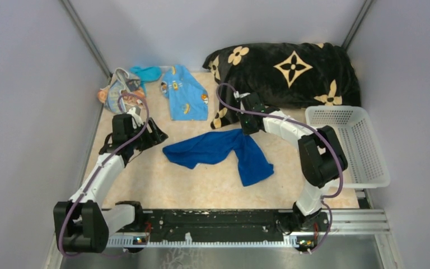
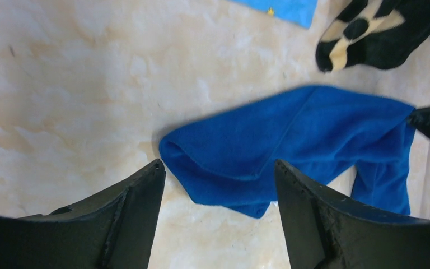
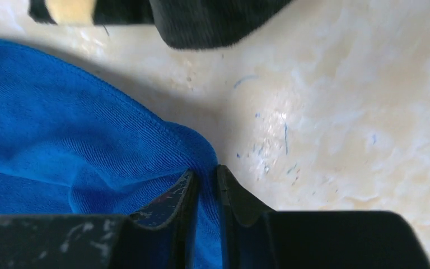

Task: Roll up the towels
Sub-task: Move the towel to the center of the board, then flatten out the towel at the center of the board.

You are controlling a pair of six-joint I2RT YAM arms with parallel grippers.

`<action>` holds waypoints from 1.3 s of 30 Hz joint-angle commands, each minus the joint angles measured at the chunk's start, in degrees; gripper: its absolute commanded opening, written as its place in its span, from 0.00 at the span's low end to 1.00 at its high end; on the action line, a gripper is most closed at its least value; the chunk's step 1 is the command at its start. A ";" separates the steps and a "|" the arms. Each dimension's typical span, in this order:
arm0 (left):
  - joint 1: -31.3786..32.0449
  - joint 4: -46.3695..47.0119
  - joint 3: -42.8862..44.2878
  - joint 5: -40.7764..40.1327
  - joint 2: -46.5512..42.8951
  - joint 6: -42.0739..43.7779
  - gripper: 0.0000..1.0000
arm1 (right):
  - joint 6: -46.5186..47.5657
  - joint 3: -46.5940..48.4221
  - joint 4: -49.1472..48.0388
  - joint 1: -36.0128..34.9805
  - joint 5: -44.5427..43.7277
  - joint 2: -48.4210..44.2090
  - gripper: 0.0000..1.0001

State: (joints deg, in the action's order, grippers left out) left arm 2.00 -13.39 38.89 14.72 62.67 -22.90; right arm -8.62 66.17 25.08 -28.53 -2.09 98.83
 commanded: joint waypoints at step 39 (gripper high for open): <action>37.64 -28.07 29.68 -32.81 36.36 38.64 0.56 | -4.50 -19.94 -6.41 -0.47 -4.76 -28.92 0.71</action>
State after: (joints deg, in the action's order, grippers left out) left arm 39.27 -41.63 66.26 -18.85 97.17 12.14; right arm -12.69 46.37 20.75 -28.75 -6.11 71.53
